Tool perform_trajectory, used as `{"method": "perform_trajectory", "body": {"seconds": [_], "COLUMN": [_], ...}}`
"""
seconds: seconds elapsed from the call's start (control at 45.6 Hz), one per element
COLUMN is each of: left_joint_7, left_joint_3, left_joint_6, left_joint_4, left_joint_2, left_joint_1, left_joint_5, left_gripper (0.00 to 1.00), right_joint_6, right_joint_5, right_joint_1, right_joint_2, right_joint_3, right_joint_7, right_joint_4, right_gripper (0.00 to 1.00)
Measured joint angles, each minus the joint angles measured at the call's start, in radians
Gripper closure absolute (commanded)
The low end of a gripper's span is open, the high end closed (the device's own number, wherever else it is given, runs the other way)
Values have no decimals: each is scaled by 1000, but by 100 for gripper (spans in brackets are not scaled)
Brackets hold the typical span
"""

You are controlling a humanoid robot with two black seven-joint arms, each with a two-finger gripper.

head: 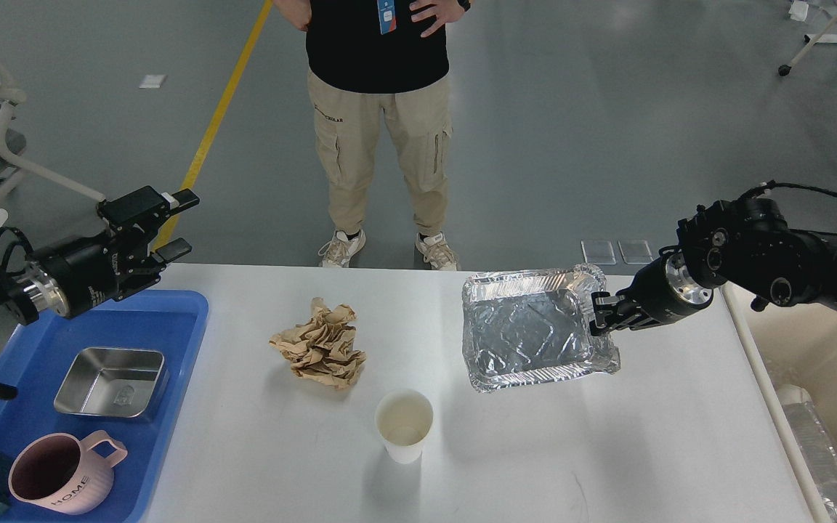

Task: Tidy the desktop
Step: 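Swing the left gripper over toward the white paper cup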

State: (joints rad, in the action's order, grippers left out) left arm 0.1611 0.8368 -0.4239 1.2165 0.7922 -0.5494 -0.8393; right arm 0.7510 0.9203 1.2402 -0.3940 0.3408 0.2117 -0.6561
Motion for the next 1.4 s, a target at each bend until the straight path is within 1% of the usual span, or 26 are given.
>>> {"method": "perform_trajectory", "body": {"seconds": [0.153, 0.307, 0.395, 0.526, 0.658, 0.767, 0.877, 1.096, 1.228, 1.403], "left_joint_7": [-9, -7, -5, -9, -13, -15, -15, -24, -25, -25], "left_joint_3": [-133, -292, -359, -435, -499, -523, -528, -533, -527, -524], "left_joint_6": [-3, -15, -54, -145, -187, -193, -194, -203, -225, -237], "left_joint_4": [-1, 0, 4, 24, 90, 145, 230, 353, 390, 397], "left_joint_2": [7, 36, 56, 115, 199, 240, 287, 427, 487, 497], "left_joint_1": [-120, -217, -269, -366, -448, -476, -481, -484, -495, -508], "left_joint_5": [-38, -179, -240, -295, -384, -468, -550, -622, -638, -639], "left_gripper": [3, 3, 3, 3, 3, 3, 3, 3, 3, 3], "right_joint_6": [-2, -4, -4, -4, -5, -7, -9, -9, -9, -9], "right_joint_5": [0, 0, 0, 0, 0, 0, 0, 0, 0, 0], "right_joint_1": [0, 3, 3, 1, -1, -4, -5, -5, 0, 4], "right_joint_2": [3, 15, 33, 44, 45, 46, 48, 48, 47, 56], "right_joint_3": [-2, -3, -3, -4, -4, -5, -8, -8, -8, -7], "right_joint_7": [0, 0, 0, 0, 1, 1, 1, 1, 1, 1], "right_joint_4": [2, 14, 25, 32, 37, 40, 41, 41, 41, 44], "right_gripper": [100, 100, 100, 100, 100, 100, 100, 100, 100, 100]}}
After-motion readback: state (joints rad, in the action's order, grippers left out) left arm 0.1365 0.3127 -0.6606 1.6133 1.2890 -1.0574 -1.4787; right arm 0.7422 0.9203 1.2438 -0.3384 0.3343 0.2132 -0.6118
